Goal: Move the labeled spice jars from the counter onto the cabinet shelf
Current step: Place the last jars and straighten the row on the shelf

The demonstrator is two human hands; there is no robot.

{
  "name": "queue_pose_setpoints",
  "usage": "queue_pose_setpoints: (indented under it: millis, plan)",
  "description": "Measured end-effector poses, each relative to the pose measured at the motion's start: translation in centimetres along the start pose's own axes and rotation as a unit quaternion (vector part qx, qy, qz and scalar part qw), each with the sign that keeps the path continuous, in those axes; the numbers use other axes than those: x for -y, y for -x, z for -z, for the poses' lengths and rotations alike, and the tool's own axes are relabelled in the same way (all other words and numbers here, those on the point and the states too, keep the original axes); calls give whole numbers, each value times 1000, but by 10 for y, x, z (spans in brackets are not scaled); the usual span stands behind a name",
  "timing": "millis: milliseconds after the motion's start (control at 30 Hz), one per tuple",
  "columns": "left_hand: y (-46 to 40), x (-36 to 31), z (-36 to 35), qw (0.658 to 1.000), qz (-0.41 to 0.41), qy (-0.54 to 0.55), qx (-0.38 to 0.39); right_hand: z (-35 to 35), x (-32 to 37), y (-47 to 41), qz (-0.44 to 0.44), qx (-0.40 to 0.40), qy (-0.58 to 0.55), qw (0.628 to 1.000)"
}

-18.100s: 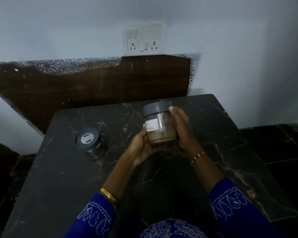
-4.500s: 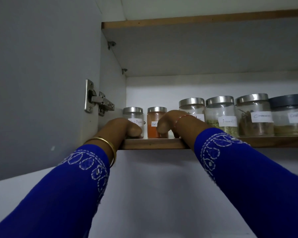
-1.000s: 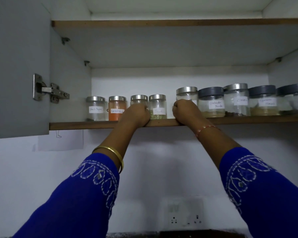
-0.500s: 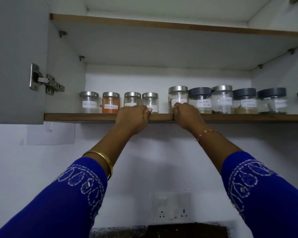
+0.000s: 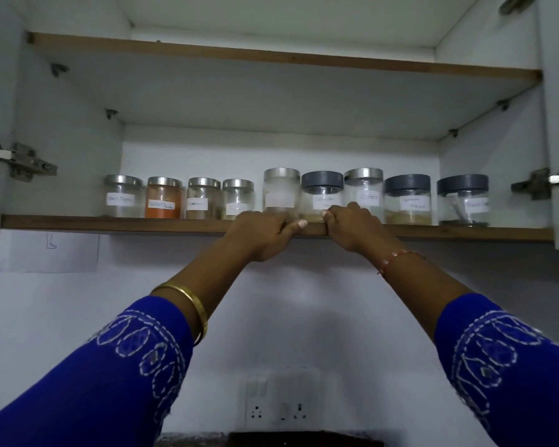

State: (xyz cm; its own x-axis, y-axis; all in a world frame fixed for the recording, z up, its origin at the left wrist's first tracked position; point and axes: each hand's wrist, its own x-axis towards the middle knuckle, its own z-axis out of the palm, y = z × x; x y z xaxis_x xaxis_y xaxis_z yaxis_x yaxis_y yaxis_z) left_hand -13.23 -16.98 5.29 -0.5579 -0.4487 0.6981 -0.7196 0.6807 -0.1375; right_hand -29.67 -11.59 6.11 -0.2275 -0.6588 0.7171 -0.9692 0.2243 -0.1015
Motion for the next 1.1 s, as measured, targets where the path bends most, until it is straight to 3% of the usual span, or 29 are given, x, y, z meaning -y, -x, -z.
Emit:
queue_pose_setpoints:
  millis: [267,433,667,833,1100]
  plan:
    - [-38,-31,19,966,98,126,205,24,4,-21,31,177,-42,983]
    - [-54,-27,10,955,150,136,215,21,3,-37,56,213,19,975]
    - [-71,-14,5,940,155,159,260,16,5,-59,29,277,-8,960]
    - [-78,-10,7,913,176,233,284,4,10,-74,0,288,-1,958]
    - [-92,-7,-1,910,174,203,316,-18,7,-95,-3,285,31,958]
